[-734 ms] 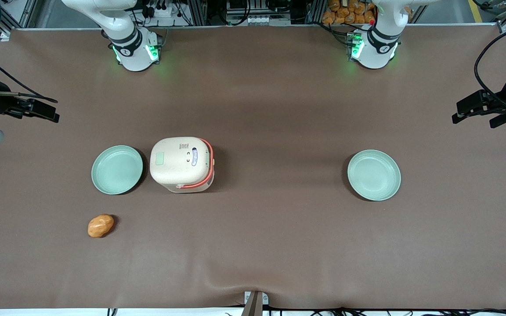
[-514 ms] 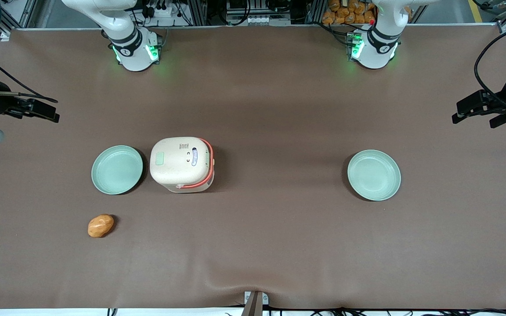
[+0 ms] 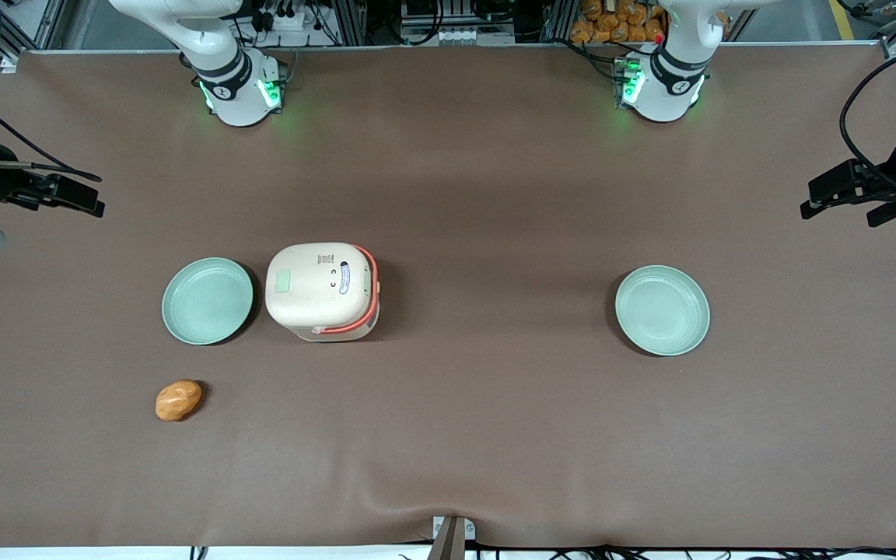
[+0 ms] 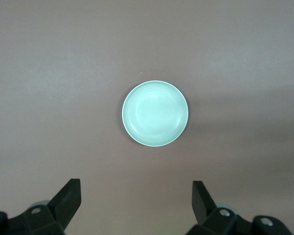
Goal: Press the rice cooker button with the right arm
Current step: 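Move the right gripper over to the rice cooker's lid button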
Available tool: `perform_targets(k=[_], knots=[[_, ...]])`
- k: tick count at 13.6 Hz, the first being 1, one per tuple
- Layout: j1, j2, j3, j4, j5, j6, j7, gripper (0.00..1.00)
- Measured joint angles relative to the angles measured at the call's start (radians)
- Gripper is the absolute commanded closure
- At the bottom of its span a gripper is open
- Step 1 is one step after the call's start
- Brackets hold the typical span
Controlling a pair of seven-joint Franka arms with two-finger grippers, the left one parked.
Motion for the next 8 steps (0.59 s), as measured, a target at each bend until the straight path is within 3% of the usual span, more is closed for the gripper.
perform_targets(k=[8], knots=[[0.043,0.0,0.0,0.001,0.0,0.001,0.0,0.0]])
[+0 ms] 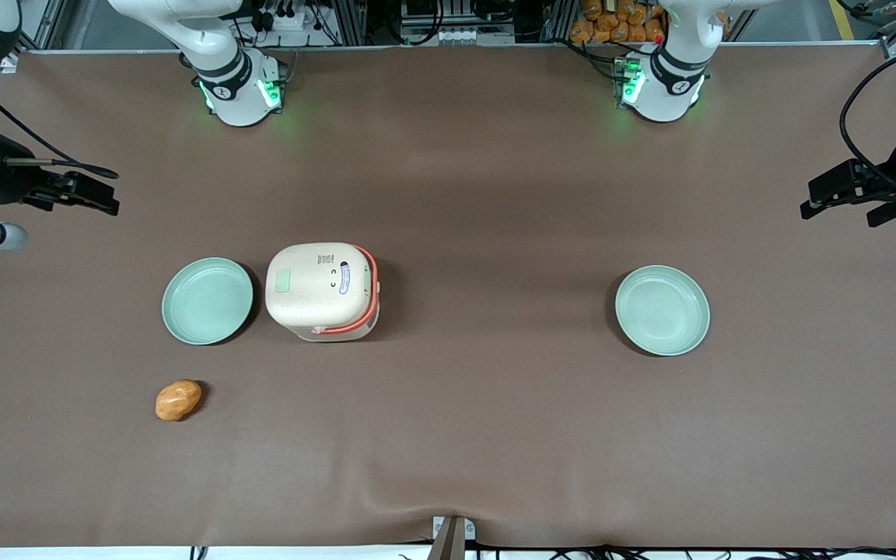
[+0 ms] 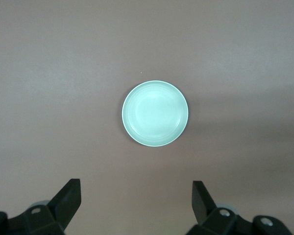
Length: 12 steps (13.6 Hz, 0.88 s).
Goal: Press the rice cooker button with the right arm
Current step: 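Move the right gripper over to the rice cooker's lid button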
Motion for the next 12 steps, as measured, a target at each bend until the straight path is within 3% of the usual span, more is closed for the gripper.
perform_targets(k=[7,8,12], knots=[[0.177,0.023,0.004,-0.001,0.002,0.017,0.005,0.0],[0.205,0.036,0.004,-0.002,0.002,0.03,0.006,0.05],[0.276,0.103,0.004,-0.004,0.002,0.054,0.011,0.63]])
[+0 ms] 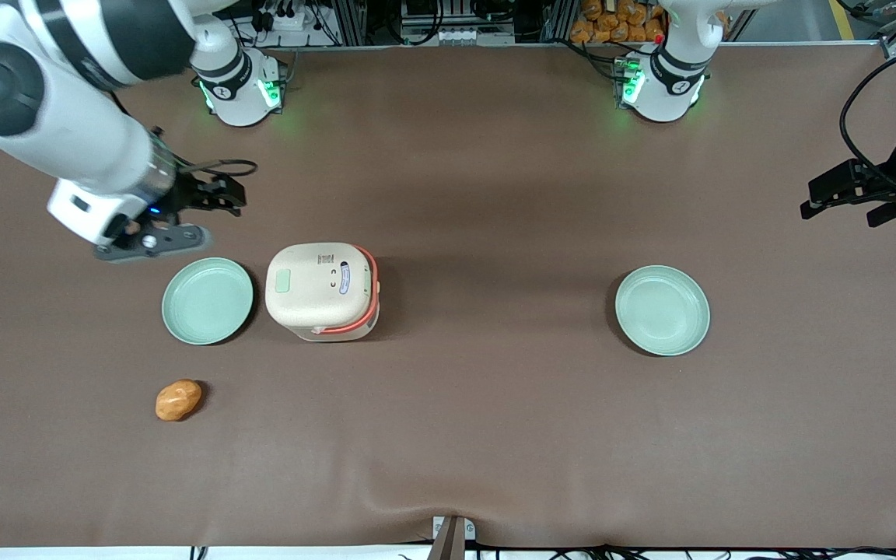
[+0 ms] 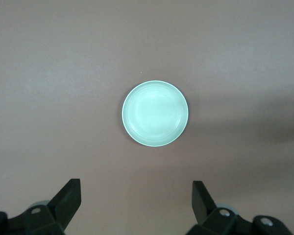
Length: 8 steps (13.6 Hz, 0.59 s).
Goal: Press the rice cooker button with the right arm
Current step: 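Move the right gripper over to the rice cooker's lid button, then press down on the lid button with the closed right gripper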
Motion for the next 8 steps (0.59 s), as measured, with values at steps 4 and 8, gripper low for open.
perform_targets(k=[4,8], knots=[[0.036,0.081,0.0,-0.002,0.001,0.01,0.039,0.94],[0.04,0.154,-0.004,-0.028,0.023,0.11,0.053,0.97]])
